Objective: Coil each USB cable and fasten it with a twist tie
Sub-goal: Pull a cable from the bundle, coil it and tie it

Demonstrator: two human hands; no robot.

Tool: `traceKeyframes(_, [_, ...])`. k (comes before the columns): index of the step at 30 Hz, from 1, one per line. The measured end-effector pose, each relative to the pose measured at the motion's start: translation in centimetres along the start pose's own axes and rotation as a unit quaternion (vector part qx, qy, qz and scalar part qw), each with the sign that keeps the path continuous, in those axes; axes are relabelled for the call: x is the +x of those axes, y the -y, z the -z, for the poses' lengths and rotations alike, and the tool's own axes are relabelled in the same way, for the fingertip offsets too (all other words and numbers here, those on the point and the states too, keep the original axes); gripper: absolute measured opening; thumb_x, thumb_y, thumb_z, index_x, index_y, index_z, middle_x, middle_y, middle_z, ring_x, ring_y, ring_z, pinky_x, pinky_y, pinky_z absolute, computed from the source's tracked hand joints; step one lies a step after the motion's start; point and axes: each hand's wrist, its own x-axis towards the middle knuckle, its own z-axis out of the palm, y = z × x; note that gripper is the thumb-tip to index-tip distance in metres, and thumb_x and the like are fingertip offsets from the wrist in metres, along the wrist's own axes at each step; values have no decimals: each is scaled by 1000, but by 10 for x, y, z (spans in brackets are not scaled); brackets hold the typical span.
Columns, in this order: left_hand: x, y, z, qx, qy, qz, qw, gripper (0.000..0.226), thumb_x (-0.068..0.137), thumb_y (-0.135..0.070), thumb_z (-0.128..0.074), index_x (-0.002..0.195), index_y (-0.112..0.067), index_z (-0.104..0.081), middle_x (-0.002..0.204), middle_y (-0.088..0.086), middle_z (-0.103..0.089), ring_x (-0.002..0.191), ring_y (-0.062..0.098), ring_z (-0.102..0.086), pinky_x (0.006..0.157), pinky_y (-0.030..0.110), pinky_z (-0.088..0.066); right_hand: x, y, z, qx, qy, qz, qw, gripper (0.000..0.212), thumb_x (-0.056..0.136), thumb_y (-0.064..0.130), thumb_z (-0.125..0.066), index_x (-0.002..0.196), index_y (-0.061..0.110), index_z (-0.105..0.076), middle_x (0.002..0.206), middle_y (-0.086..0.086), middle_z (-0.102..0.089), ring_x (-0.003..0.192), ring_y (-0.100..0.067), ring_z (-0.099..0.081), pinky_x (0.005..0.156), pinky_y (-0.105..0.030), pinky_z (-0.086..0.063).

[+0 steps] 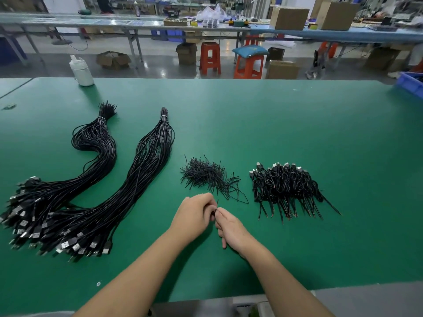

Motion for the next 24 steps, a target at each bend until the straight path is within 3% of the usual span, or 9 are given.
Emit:
traceKeyframes(3, [1,0,0,-74,9,97,992,22,90,-15,-62,72,-28,-61,69,-13,-67,69,-3,-57,65,10,-40,-2,-4,-5,-135,-51,38,989,28,104,35,-36,85,21,-51,68,11,-55,62,-15,-48,57,-39,-44])
traceKeyframes(5, [2,2,2,-95,7,141,985,24,89,-16,-65,70,-32,-63,72,-16,-66,70,-7,-56,62,5,-37,-3,-5,-9,-226,-76,83,967,30,104,40,-36,88,18,-48,74,3,-58,70,-24,-54,65,-45,-44])
traceKeyframes(10, [5,2,10,-180,0,232,956,17,88,-16,-70,74,-27,-71,76,-11,-70,75,8,-63,71,20,-48,-5,3,-9,-320,-127,168,924,27,105,40,-33,86,23,-43,78,3,-53,73,-28,-55,64,-42,-44])
traceKeyframes(16, [7,4,20,-271,41,272,922,7,86,-12,-73,81,-16,-75,76,-3,-70,73,11,-59,70,21,-46,-9,12,0,-434,-141,233,859,32,106,38,-34,106,18,-59,92,0,-57,75,-31,-59,67,-41,-44])
traceKeyframes(18, [7,6,24,-261,50,267,926,3,84,-15,-75,82,-14,-75,75,-1,-71,72,12,-59,70,23,-47,-10,15,1,-465,-138,246,840,33,106,39,-33,107,20,-60,92,1,-58,74,-30,-59,67,-40,-45])
traceKeyframes(22, [11,5,29,-158,35,244,956,19,83,-32,-77,74,-15,-75,62,-3,-65,57,14,-48,57,26,-40,-9,21,4,-496,-150,280,808,29,103,35,-42,94,17,-63,78,0,-61,61,-30,-58,55,-41,-47])
traceKeyframes(24, [16,3,32,-138,35,234,962,30,89,-40,-68,71,-18,-77,65,0,-71,59,23,-55,63,32,-49,-8,24,6,-520,-172,305,779,25,99,32,-52,83,16,-63,68,1,-58,51,-28,-55,46,-37,-44])
